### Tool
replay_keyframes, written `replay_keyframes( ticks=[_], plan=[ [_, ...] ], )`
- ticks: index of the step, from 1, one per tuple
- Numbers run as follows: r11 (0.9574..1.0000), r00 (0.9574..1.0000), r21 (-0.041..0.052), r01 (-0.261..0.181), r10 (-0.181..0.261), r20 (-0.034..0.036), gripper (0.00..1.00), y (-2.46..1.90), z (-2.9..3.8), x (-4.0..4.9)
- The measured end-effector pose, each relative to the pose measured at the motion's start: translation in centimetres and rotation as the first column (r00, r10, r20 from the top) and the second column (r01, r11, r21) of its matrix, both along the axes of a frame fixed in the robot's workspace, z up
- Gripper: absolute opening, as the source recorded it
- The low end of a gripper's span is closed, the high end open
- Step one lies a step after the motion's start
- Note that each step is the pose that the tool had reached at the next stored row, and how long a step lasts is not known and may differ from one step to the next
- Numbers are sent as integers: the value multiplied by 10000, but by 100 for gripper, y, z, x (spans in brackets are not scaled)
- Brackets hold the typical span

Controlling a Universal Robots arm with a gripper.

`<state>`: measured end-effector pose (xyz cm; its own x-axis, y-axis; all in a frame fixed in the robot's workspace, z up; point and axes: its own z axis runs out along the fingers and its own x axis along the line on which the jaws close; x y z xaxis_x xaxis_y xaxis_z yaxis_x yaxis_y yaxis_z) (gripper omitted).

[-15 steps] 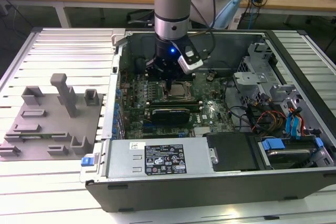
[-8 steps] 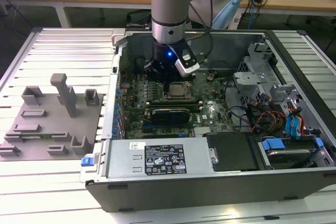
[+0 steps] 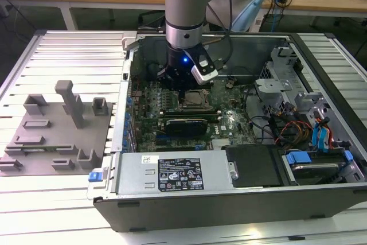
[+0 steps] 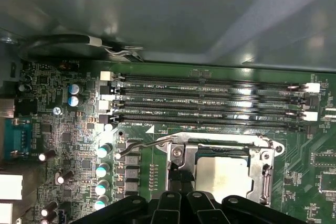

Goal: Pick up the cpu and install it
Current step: 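Close the cpu cover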

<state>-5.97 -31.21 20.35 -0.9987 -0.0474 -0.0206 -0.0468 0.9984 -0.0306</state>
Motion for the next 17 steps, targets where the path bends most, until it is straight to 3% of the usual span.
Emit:
replay_keyframes(
  ticks=[11, 17],
  plan=[
    [10000, 10000, 1, 0, 0, 1, 11, -1, -6, 0],
    [10000, 10000, 1, 1, -1, 1, 11, -2, 32, 0]
  ],
)
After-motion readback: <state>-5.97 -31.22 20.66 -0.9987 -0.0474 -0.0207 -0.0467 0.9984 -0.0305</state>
